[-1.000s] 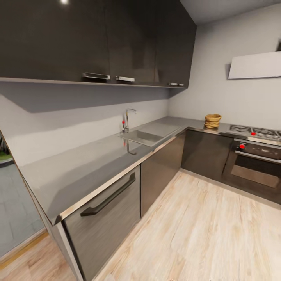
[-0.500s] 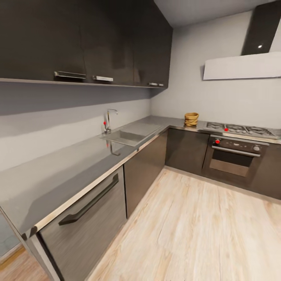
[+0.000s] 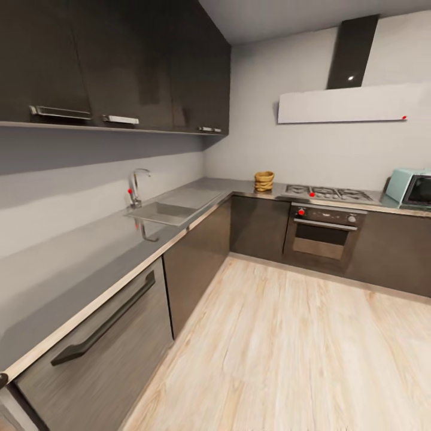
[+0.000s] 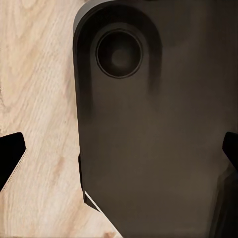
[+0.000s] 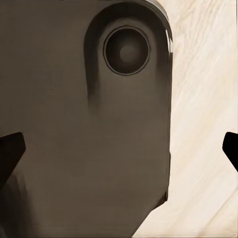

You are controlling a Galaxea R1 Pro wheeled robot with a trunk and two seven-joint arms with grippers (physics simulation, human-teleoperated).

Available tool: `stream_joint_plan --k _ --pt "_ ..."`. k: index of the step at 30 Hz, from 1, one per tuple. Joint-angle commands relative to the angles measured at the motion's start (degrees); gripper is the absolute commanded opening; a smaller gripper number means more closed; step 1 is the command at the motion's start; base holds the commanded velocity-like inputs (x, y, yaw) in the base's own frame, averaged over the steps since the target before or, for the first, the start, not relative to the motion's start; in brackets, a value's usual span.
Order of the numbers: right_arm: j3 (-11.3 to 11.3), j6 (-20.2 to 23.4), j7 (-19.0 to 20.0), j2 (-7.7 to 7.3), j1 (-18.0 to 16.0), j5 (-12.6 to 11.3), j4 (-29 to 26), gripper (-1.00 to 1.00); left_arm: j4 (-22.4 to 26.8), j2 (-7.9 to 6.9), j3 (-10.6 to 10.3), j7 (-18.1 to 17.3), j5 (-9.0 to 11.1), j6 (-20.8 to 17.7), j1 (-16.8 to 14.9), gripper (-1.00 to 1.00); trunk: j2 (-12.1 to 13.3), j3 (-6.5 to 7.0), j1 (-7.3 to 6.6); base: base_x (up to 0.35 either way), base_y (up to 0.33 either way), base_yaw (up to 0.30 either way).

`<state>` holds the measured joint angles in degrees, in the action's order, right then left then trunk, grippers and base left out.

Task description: In the kitchen, take the popcorn bag from the countertop, put it into the microwave, and heat it until the popcorn is cooked so the cooked popcorn ends up inside the bag.

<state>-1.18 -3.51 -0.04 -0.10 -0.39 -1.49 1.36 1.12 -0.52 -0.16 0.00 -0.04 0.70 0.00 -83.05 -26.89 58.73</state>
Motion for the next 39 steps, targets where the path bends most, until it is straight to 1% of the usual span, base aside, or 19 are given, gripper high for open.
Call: stream_joint_plan --k 1,16,24,39 --pt "-0.12 -0.44 -0.04 -0.02 -0.05 -0.17 0.14 1.00 0.02 -0.01 -0.02 0.00 -0.02 0.08 0.00 1.00 -0.02 -0.04 0.00 0.000 0.000 -0.288" --pt "-0.40 -0.80 0.39 -0.48 -0.05 -0.18 0.22 1.00 0.02 -0.01 -0.02 0.00 0.00 0.04 0.00 1.00 -0.02 -0.04 0.00 0.000 0.000 -0.288" --pt "-0.40 -0.89 0.40 -0.19 -0.05 -0.18 0.22 1.00 0.02 -0.01 -0.02 0.00 -0.01 0.05 0.00 1.00 -0.02 -0.04 0.00 0.000 0.000 -0.290" --pt "-0.40 -1.64 0.40 -0.27 -0.05 -0.18 0.22 1.00 0.02 -0.01 -0.02 0.00 -0.04 0.05 0.00 1.00 -0.02 -0.04 0.00 0.000 0.000 -0.293"
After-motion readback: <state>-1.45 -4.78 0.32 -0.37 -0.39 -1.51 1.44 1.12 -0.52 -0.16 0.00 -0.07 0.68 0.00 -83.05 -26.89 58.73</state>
